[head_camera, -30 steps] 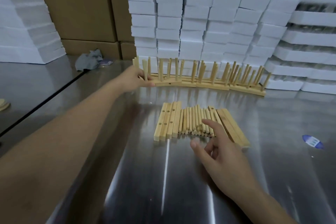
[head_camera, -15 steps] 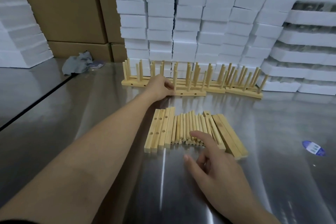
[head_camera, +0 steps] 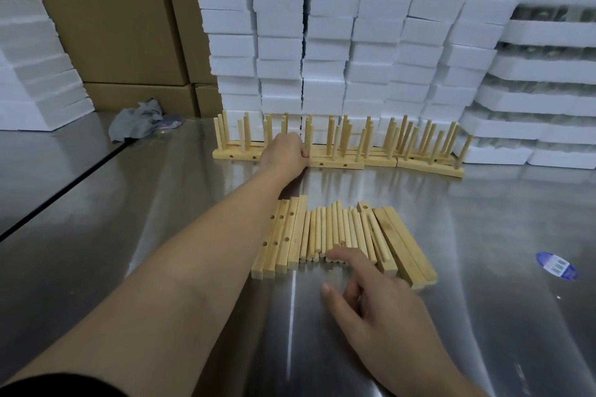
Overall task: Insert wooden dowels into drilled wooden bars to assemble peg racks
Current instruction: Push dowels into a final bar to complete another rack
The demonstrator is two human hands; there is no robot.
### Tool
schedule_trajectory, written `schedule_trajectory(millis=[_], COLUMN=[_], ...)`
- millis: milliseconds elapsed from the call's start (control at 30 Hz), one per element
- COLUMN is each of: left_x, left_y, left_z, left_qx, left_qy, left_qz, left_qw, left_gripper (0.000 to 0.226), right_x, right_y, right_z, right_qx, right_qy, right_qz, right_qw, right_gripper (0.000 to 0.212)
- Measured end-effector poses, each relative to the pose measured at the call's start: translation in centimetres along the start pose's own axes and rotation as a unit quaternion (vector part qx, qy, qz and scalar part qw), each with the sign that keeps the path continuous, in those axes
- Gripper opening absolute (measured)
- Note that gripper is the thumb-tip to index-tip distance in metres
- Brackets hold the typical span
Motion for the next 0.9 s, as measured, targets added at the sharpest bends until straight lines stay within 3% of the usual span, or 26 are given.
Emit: schedule_trajectory(millis=[200, 267, 333, 433, 500, 567, 600, 667, 767, 900], left_x=[-0.3, -1.5, -3.6, -6.6, -7.4, -7.2, -6.9, -6.2, -5.7, -5.4], left_y=[-0.6, -1.7, -3.9, -8.6, -11.1, -12.1, -12.1, -11.9, -12.3, -12.8], left_z=[-0.6, -1.3, -2.5, -4.1, -4.8, -4.7, -4.6, -4.1, -3.7, -3.5], left_qx=[-0.003, -0.031, -0.023, 0.017, 0.041, 0.046, 0.056, 0.078, 0.079, 0.081], left_qy=[-0.011, 0.024, 0.077, 0.170, 0.172, 0.118, 0.089, 0.052, 0.060, 0.070], left_qz=[0.005, -0.001, -0.015, -0.074, -0.169, -0.252, -0.268, -0.268, -0.263, -0.265], left_qw=[1.000, 0.999, 0.997, 0.983, 0.970, 0.959, 0.958, 0.959, 0.960, 0.958], left_gripper=[0.009, 0.005, 0.005, 0.026, 0.065, 0.099, 0.105, 0.102, 0.095, 0.096], right_x=[-0.2, -0.1, 0.2, 1.8, 3.8, 6.5, 8.0, 11.2, 15.6, 19.6], right_y=[-0.3, -0.3, 0.0, 2.5, 5.2, 8.1, 9.5, 12.1, 15.5, 18.7], right_z=[-0.3, -1.0, -2.4, -5.3, -7.7, -9.7, -10.5, -11.7, -12.5, -12.7], right_qx=[0.005, 0.025, 0.053, 0.221, 0.271, 0.206, 0.158, 0.065, -0.064, -0.116], right_qy=[-0.002, 0.004, 0.062, 0.179, 0.222, 0.218, 0.208, 0.187, 0.153, 0.131], right_qz=[0.006, -0.002, -0.008, 0.086, 0.155, 0.202, 0.221, 0.252, 0.270, 0.303], right_qw=[1.000, 1.000, 0.997, 0.955, 0.924, 0.932, 0.940, 0.947, 0.948, 0.937], right_gripper=[0.028, 0.024, 0.013, 0.007, 0.013, 0.014, 0.015, 0.016, 0.013, 0.025])
Point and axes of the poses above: each hand's wrist, its own x-axis towards the middle knuckle, its own z-axis out of the palm, y = z × x, the point moved 1 cm from there along x, towards the middle knuckle, and after that the axes turned 13 degrees about z, right-handed, at the moved point
